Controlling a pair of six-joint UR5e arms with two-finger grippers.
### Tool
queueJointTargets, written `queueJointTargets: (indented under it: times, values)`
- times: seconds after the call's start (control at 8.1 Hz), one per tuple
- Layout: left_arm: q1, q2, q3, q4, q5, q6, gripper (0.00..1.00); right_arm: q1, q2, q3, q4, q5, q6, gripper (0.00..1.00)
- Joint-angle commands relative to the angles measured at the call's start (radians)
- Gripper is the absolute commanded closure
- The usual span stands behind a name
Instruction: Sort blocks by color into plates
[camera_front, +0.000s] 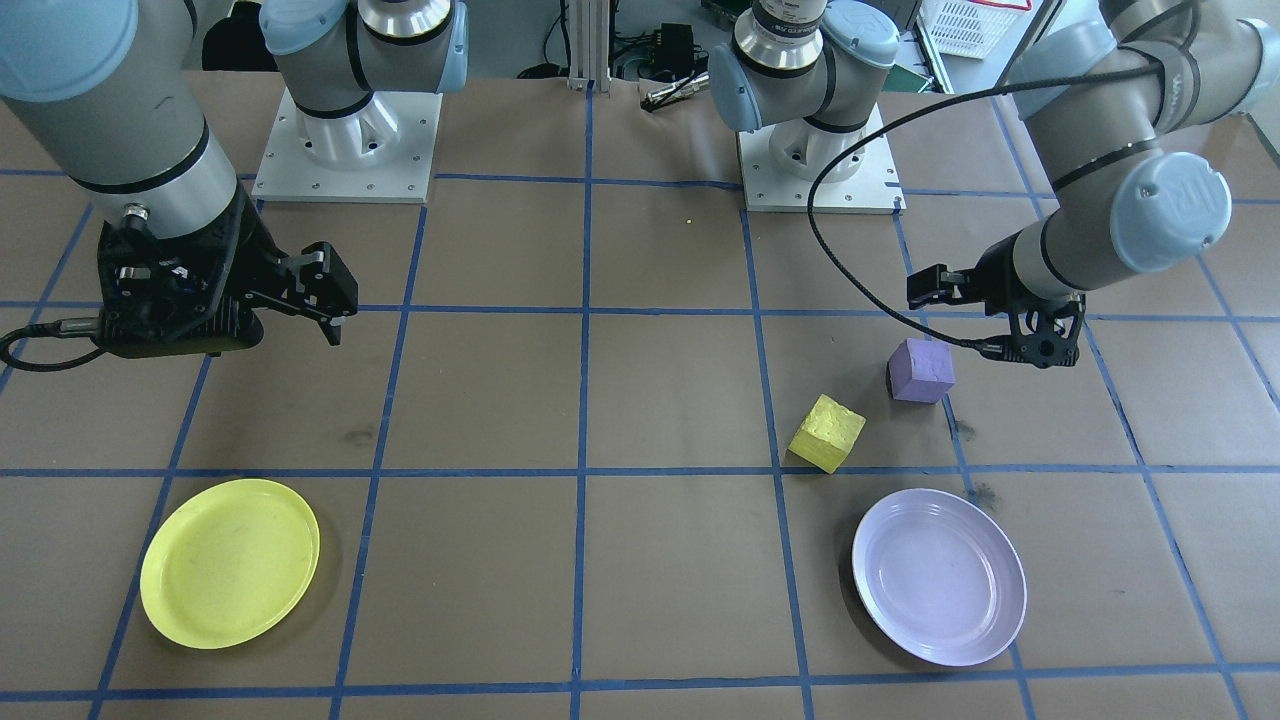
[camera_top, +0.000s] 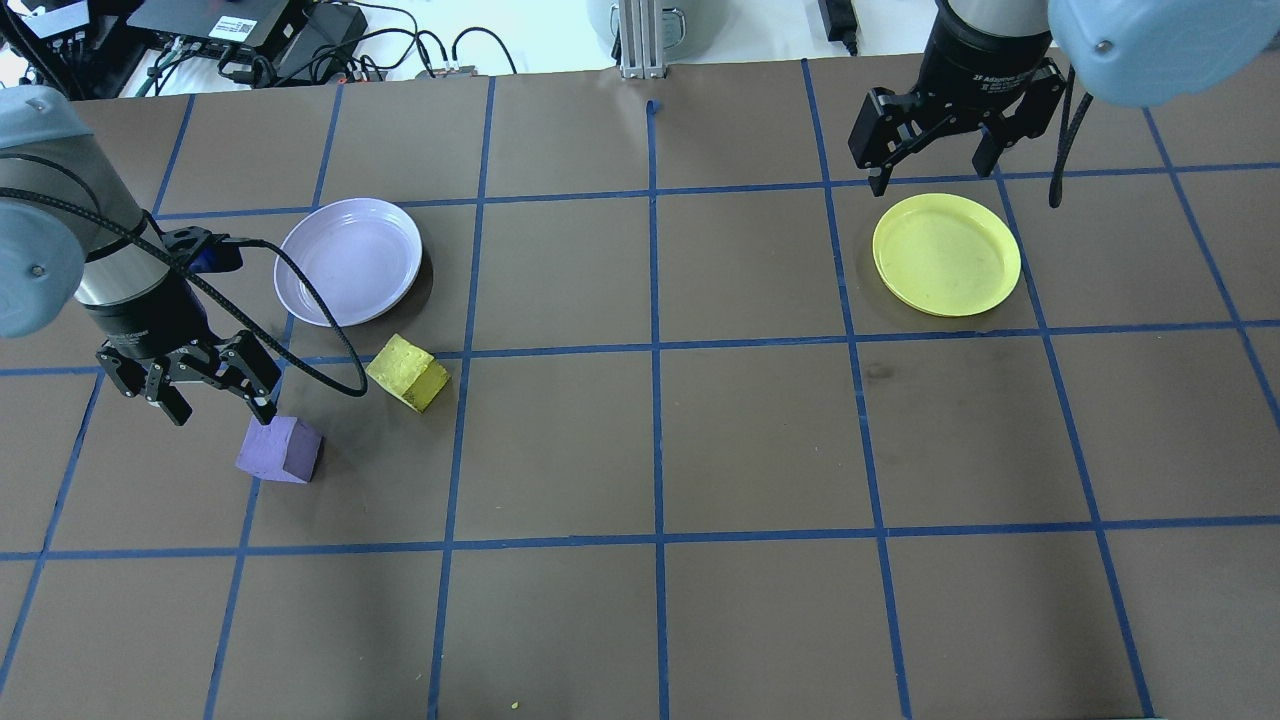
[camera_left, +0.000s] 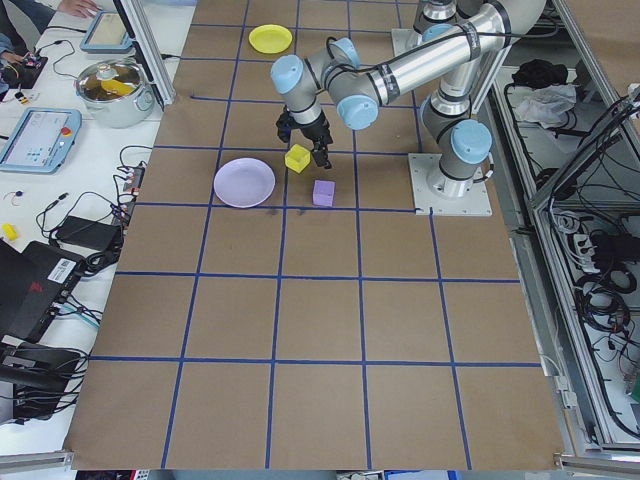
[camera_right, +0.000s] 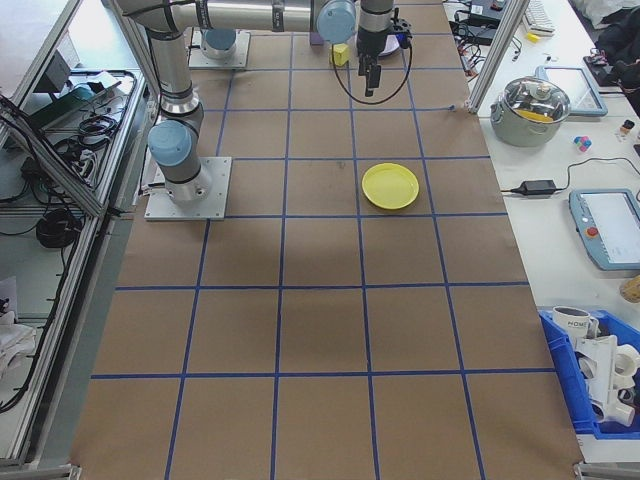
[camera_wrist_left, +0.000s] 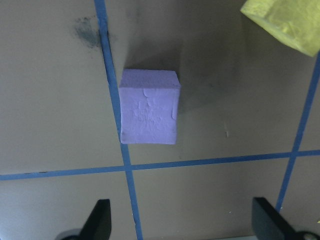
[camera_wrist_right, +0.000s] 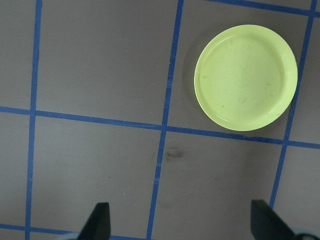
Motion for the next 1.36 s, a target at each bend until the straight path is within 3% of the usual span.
queueJointTargets:
  times: [0.0,0.37,0.99,1.24]
  values:
    - [0.057,-0.093,-0.024,0.127,0.020,0.063,0.00,-0.002,0.002,0.000,0.000,0.002,-0.004,0.00]
    - [0.034,-0.135,-0.045,0.129,0.014,-0.047,0.00,-0.002,0.002,0.000,-0.003,-0.003,0.013,0.00]
    - [0.033,-0.215,-0.050,0.158,0.011,-0.038,0.00,0.000,0.001,0.000,-0.002,0.005,0.001,0.00]
    - [0.028,-0.215,-0.053,0.158,0.008,-0.044,0.13,0.000,-0.002,0.000,-0.010,0.005,0.005,0.00]
